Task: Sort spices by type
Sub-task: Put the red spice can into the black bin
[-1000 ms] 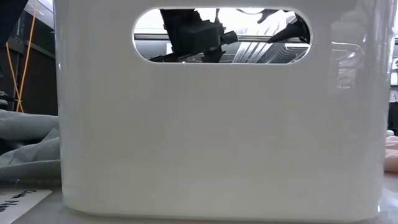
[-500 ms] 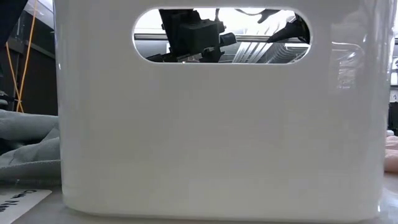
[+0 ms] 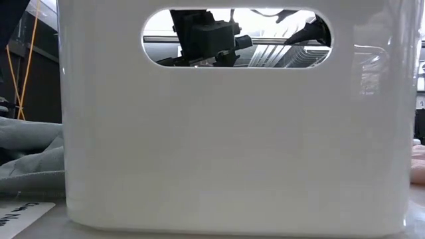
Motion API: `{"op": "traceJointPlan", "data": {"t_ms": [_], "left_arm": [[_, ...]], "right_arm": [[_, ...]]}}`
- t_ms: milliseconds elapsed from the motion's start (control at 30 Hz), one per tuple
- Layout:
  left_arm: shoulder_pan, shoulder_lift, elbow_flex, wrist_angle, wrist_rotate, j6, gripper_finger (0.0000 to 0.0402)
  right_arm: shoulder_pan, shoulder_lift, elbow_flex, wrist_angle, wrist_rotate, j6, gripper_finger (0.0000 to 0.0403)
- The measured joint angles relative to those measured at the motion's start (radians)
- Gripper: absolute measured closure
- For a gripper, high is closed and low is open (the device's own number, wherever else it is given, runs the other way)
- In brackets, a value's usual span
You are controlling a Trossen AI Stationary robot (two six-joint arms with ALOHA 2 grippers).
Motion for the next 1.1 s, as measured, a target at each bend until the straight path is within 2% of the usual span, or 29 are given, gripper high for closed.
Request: {"op": "traceJointPlan", "data": {"t_ms": [133,500,567,633,733,800,1000,1100], "left_arm": [[0.000,0.000,0.000,0.000,0.000,0.000,0.0165],[0.000,-0.002,0.000,-0.001,-0.004,-0.020,0.0097],[0.000,-0.003,0.000,-0.002,-0.039,-0.017,0.0095],[0.000,-0.008,0.000,-0.002,-0.117,-0.030,0.0094],[0.000,-0.033,0.000,-0.011,-0.230,-0.171,0.0094],[0.008,-0.070,0.000,-0.048,-0.227,-0.320,0.0094],[0.051,-0.198,0.000,-0.190,0.066,-0.758,0.0094],[0.067,-0.245,0.000,-0.207,0.143,-0.953,0.0094]], "right_arm": [[0.000,0.000,0.000,0.000,0.000,0.002,0.0155],[0.000,0.000,0.000,0.000,0.000,0.008,0.0155],[0.000,0.000,0.000,0.001,0.000,0.008,0.0155],[0.000,0.000,0.000,0.001,0.000,0.007,0.0155],[0.000,0.000,0.000,0.004,0.001,0.001,0.0155],[0.000,0.000,0.000,0.011,0.001,-0.001,0.0155],[0.000,0.000,0.000,0.014,0.001,-0.009,0.0155],[0.000,0.000,0.000,0.015,0.002,-0.009,0.0155]]}}
